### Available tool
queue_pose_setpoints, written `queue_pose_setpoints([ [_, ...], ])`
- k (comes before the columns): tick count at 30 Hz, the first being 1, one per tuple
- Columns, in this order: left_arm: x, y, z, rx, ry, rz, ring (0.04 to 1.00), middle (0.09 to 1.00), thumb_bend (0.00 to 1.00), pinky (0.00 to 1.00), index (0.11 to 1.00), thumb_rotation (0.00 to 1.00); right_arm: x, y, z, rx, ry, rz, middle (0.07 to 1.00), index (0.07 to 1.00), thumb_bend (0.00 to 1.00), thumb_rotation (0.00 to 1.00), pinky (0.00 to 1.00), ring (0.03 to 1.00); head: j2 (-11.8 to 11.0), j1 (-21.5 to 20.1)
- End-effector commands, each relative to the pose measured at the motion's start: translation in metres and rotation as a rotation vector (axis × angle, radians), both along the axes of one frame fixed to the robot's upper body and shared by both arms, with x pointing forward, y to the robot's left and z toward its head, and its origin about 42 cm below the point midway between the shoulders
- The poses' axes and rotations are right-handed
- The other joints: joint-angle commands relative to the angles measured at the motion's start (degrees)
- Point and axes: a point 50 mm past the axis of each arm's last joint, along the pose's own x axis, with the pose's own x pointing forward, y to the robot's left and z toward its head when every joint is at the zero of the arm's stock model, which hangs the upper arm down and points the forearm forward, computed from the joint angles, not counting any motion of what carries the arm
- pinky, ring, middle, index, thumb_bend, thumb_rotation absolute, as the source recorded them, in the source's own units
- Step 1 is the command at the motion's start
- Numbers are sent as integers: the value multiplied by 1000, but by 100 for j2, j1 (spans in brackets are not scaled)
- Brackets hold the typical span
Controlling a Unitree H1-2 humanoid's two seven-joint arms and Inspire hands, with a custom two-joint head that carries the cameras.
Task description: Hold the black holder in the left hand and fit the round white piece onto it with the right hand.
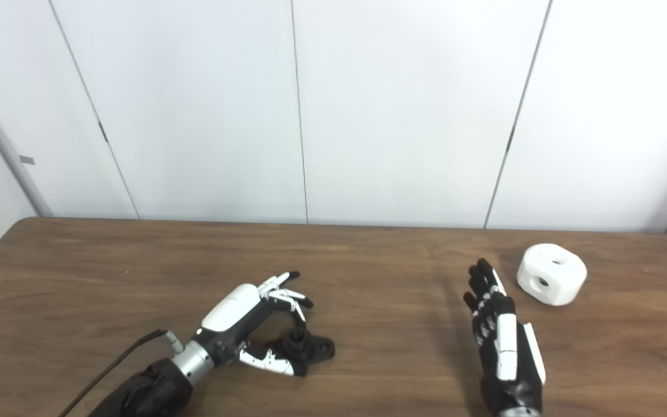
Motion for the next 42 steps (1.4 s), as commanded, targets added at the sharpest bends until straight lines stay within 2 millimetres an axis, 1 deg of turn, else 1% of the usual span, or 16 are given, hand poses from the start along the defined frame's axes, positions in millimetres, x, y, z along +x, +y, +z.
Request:
queue_pose_setpoints([
  [1,2,-2,3,14,-17,-18,992,771,524,1000,480,55,3,5,18,-1,-65,3,952,930,537,1000,985,989,37,-32],
  [7,5,-3,-7,45,41,-3,998,781,523,1000,481,54,-1,10,24,-14,-77,-7,944,920,538,1000,962,974,133,-164],
  [11,8,-5,-12,60,80,-2,1000,789,523,1000,481,52,-5,13,31,-16,-88,-12,940,916,579,1000,954,973,161,-307],
  [18,11,-11,-22,59,111,-7,993,789,524,1000,481,53,-9,18,46,-32,-115,-7,931,903,574,1000,935,961,120,-460],
  [23,12,-11,-28,48,118,-11,991,790,524,1000,481,54,-12,17,61,-88,-162,-18,927,900,558,991,904,954,76,-635],
  [25,12,-12,-28,44,118,-12,991,788,524,1000,481,54,-13,16,66,-118,-180,-25,932,903,507,946,899,956,78,-684],
  [26,12,-13,-28,45,115,-14,991,788,524,1000,481,54,-13,14,70,-146,-189,-35,931,900,486,898,900,956,73,-728],
  [29,11,-15,-29,41,113,-18,990,788,524,1000,481,54,-15,9,84,-272,-221,-86,921,886,445,658,849,935,40,-861],
  [31,10,-17,-30,38,113,-20,988,786,524,1000,481,54,-16,3,93,-385,-244,-147,887,860,465,572,812,891,25,-911],
  [32,10,-18,-30,36,112,-21,988,787,524,1000,481,54,-16,0,97,-416,-254,-170,871,852,462,502,799,873,23,-969],
  [34,9,-19,-29,29,111,-23,989,786,524,1000,481,53,-17,-7,103,-441,-265,-205,863,848,466,431,775,857,23,-969],
  [35,9,-19,-29,25,112,-23,993,787,524,1000,481,53,-16,-11,105,-449,-268,-222,855,838,488,376,744,841,-7,-1026],
  [36,9,-19,-29,21,112,-24,994,786,523,1000,481,52,-15,-15,106,-458,-270,-238,849,831,511,347,722,830,-7,-1026],
  [38,10,-20,-29,18,110,-23,994,786,524,1000,481,52,-11,-27,106,-490,-280,-275,845,825,521,329,708,823,-41,-1064],
  [40,10,-20,-29,14,110,-18,995,787,523,1000,481,51,-6,-41,105,-525,-277,-327,844,816,544,331,707,820,-64,-1088],
  [42,10,-20,-29,9,109,-16,993,787,523,1000,481,51,-3,-51,104,-537,-276,-359,831,807,560,319,678,801,-77,-1111],
])
